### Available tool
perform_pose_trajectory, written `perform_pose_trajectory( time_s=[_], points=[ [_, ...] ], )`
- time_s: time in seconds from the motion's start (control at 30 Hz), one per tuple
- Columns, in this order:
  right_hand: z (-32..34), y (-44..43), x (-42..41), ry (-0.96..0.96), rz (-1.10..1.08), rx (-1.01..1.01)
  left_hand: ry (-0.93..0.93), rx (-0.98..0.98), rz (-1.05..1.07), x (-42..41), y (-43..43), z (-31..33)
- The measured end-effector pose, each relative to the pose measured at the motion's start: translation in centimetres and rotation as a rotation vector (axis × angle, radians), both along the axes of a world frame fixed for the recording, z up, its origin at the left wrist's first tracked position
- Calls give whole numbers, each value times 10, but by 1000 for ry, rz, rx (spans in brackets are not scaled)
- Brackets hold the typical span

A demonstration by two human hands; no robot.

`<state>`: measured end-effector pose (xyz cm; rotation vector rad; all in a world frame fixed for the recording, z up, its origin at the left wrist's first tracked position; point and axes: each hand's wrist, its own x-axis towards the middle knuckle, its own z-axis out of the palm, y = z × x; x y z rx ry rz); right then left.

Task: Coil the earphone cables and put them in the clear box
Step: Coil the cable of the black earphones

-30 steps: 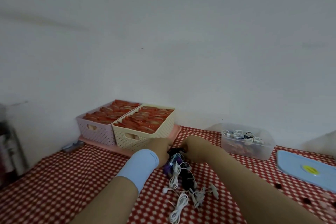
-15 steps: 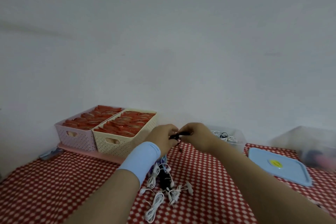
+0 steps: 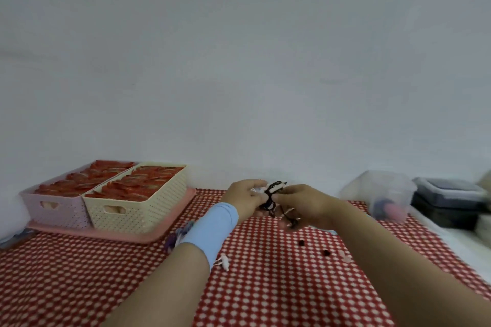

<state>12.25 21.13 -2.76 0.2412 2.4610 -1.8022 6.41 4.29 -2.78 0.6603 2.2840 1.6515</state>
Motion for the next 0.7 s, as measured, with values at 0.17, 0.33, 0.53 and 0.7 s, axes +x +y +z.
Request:
perform_pose_trajectory(
  time_s=[0.17,0.33,0.53,0.7],
  points=[
    [-11,28,20,-124,-40,182,42,-307,-130,17,30,-15],
    [-22,44,32,-161,-33,271,276,-814,-175,18,36,-32],
    [-22,57,32,-49,-75,528,448,-840,-99,12,32,-35],
    [-42,47,16,1,-39,770,497,-688,-278,25,43,-35]
  ],
)
